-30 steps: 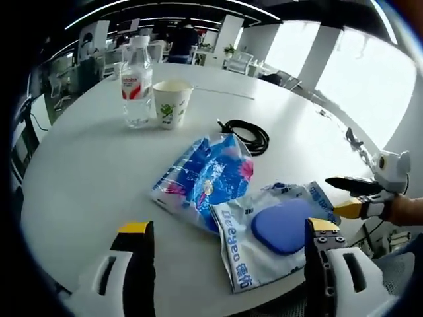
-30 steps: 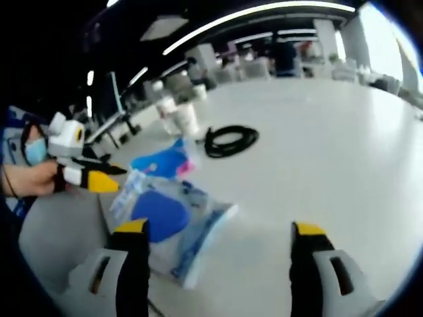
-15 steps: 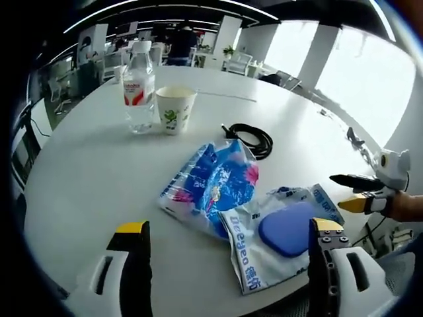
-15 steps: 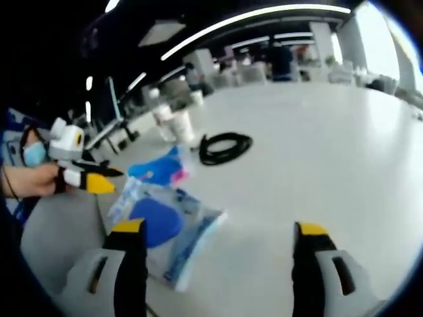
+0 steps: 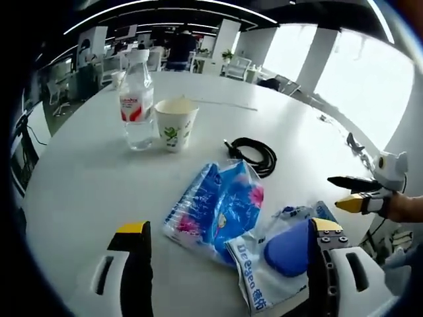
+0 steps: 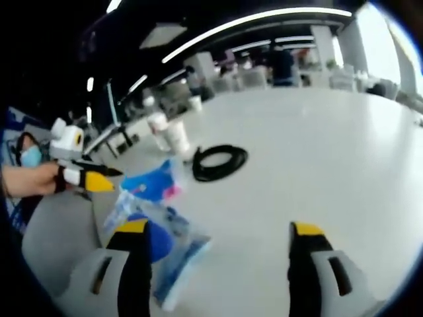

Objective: Arrange the tabletop items into an orderly group along one side of the table until the central work area is clear of visible clutter.

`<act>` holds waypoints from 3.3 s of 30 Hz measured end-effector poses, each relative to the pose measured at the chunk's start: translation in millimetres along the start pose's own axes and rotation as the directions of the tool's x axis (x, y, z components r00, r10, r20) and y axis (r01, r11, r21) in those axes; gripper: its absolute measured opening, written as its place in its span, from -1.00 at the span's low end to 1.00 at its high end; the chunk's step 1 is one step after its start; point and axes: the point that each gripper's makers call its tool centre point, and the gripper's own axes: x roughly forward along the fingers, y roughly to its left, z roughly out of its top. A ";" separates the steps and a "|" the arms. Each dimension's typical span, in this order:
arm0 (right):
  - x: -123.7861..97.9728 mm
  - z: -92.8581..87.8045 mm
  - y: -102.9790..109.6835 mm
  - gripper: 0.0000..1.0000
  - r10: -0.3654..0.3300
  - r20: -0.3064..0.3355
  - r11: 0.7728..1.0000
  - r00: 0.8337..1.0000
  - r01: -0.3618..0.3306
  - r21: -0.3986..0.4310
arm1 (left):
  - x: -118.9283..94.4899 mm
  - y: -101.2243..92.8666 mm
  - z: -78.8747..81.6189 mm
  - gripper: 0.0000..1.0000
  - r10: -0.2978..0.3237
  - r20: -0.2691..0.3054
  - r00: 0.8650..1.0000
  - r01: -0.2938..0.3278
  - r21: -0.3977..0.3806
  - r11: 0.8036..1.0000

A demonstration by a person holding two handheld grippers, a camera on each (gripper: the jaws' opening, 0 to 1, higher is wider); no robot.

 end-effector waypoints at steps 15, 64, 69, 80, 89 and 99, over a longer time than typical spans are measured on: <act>20.0 25.6 -11.3 0.56 -0.007 0.019 1.000 1.000 0.007 0.001 | 41.4 -12.5 30.8 0.87 -0.070 -0.003 0.998 0.070 -0.004 0.998; 123.9 74.7 -33.1 0.23 -0.045 -0.005 0.997 0.999 0.045 0.067 | 142.8 -18.3 64.5 0.19 -0.082 -0.051 0.995 0.080 -0.039 0.996; 132.5 72.8 -33.4 0.17 -0.064 -0.015 0.996 0.998 0.064 0.062 | 147.1 -17.3 68.1 0.08 -0.067 -0.043 0.997 0.064 -0.053 0.996; 145.5 64.3 -28.4 -0.22 -0.108 -0.060 0.991 0.992 0.103 -0.082 | 154.1 -21.2 63.8 -0.26 -0.024 -0.036 0.999 0.025 0.031 0.999; 150.7 56.4 -31.7 -0.63 -0.162 -0.095 0.981 0.982 0.149 -0.126 | 152.7 -21.5 62.7 -0.56 -0.004 -0.034 0.999 0.007 0.097 0.995; 145.4 62.9 -35.9 -0.96 -0.166 -0.106 0.985 0.980 0.160 -0.063 | 144.6 -23.4 69.3 -0.72 -0.018 -0.014 1.000 0.019 0.049 0.999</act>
